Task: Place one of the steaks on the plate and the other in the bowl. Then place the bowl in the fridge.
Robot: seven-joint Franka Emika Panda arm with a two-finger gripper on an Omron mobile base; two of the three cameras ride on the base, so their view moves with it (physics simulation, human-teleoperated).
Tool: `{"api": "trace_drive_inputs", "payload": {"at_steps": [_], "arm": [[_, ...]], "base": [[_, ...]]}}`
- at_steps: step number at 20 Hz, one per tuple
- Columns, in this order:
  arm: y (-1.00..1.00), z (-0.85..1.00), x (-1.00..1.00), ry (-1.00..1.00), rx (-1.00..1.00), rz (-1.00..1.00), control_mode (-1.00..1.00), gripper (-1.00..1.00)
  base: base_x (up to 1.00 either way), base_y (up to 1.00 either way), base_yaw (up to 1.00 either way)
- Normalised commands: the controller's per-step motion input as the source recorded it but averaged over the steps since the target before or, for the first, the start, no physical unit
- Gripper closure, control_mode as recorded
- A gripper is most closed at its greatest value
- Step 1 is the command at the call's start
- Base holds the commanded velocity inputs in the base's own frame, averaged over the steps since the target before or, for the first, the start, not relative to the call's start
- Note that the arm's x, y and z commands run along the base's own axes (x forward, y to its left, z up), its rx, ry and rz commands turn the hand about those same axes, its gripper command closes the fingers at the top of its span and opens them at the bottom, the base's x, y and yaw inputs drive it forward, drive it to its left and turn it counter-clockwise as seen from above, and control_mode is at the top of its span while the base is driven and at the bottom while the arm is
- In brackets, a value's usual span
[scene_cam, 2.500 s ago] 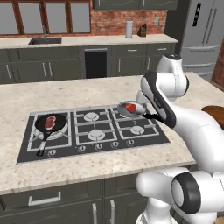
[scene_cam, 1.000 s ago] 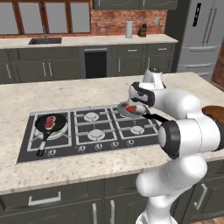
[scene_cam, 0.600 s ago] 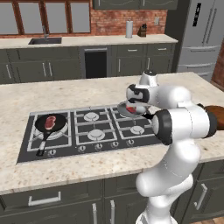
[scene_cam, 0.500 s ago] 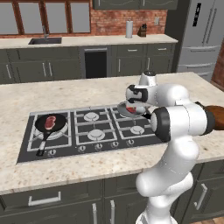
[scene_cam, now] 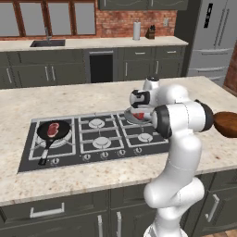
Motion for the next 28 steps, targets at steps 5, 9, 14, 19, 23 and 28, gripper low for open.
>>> {"api": "trace_drive_inputs", "payload": {"at_steps": [5,9,14,19,23,28], "arm": [[-0.04,-0.24,0.52,0.03,0.0,0.0,-1.0,-1.0],[-0.02,-0.28,0.48,0.03,0.0,0.0,-1.0,-1.0],[-0.07,-0.32,0.44,0.03,0.0,0.0,-1.0,-1.0],[-0.05,-0.28,0.42,0.01,0.0,0.0,-1.0,-1.0],[0.0,-0.28,0.26,0.01,0.0,0.0,-1.0,-1.0],[0.0,-0.4,0.11,0.05,-0.02,0.0,-1.0,-1.0]], "base": [[0.0,0.0,0.0],[0.0,0.0,0.0],[0.0,0.0,0.0],[0.0,0.0,0.0],[0.0,0.0,0.0],[0.0,0.0,0.0]]}}
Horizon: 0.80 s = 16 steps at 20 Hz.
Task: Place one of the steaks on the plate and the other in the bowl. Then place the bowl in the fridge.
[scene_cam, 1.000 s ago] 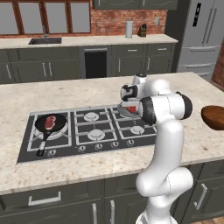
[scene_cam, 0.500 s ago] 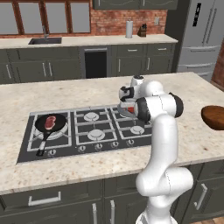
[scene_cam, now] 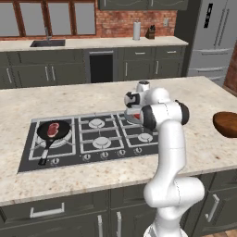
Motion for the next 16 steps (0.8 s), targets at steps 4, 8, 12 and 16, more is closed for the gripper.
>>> {"api": "trace_drive_inputs", "payload": {"at_steps": [4,8,12,16], "arm": [[0.0,-0.43,0.0,0.02,-0.02,-0.02,-1.0,1.0],[0.0,-0.42,0.0,0.0,0.05,-0.05,-1.0,1.0],[0.0,-0.34,0.0,-0.04,0.19,-0.07,-1.0,1.0],[0.0,0.05,-0.01,-0.11,0.06,-0.05,-1.0,1.0]], "base": [[0.0,0.0,0.0],[0.0,0.0,0.0],[0.0,0.0,0.0],[0.0,0.0,0.0]]}}
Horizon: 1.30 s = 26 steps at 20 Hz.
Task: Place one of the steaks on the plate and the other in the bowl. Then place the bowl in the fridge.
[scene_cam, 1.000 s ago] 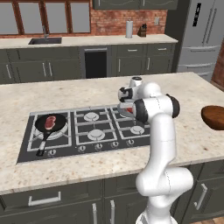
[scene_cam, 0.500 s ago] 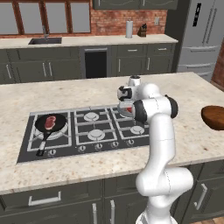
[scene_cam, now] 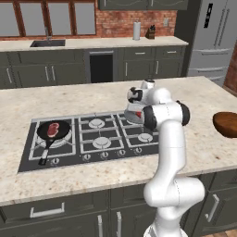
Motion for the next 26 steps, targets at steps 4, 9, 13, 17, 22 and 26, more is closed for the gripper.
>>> {"api": "trace_drive_inputs", "payload": {"at_steps": [4,9,13,17,22,26], "arm": [[0.02,0.36,-0.12,-0.03,-0.03,0.0,-1.0,1.0],[0.07,0.48,-0.42,0.08,-0.02,-0.02,-1.0,1.0],[-0.15,0.06,-0.92,0.07,0.0,-0.2,-1.0,1.0],[-0.14,0.17,-0.98,0.0,0.0,-0.25,-1.0,1.0],[-0.17,0.42,-0.77,-0.02,-0.05,-0.24,-1.0,1.0],[-0.51,0.21,-0.49,0.0,-0.13,-0.29,-1.0,1.0]], "base": [[0.0,0.0,0.0],[0.0,0.0,0.0],[0.0,0.0,0.0],[0.0,0.0,0.0],[0.0,0.0,0.0],[0.0,0.0,0.0]]}}
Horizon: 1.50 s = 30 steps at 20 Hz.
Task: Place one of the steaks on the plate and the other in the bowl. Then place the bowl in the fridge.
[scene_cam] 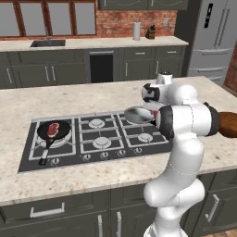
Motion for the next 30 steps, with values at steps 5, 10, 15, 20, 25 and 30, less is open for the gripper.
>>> {"api": "trace_drive_inputs", "payload": {"at_steps": [5,10,15,20,25,30], "arm": [[-0.72,0.0,-0.27,0.02,-0.14,-0.32,-1.0,1.0],[-0.72,0.14,-0.19,0.11,-0.05,-0.34,-1.0,1.0],[-0.7,0.18,-0.1,0.15,0.0,-0.28,-1.0,1.0],[-0.93,0.01,-0.15,0.02,0.02,-0.17,-1.0,1.0],[-0.89,-0.02,-0.1,-0.02,0.0,-0.09,-1.0,1.0],[-0.79,-0.18,-0.11,-0.09,0.0,-0.01,-1.0,1.0]], "base": [[0.0,0.0,0.0],[0.0,0.0,0.0],[0.0,0.0,0.0],[0.0,0.0,0.0],[0.0,0.0,0.0],[0.0,0.0,0.0]]}}
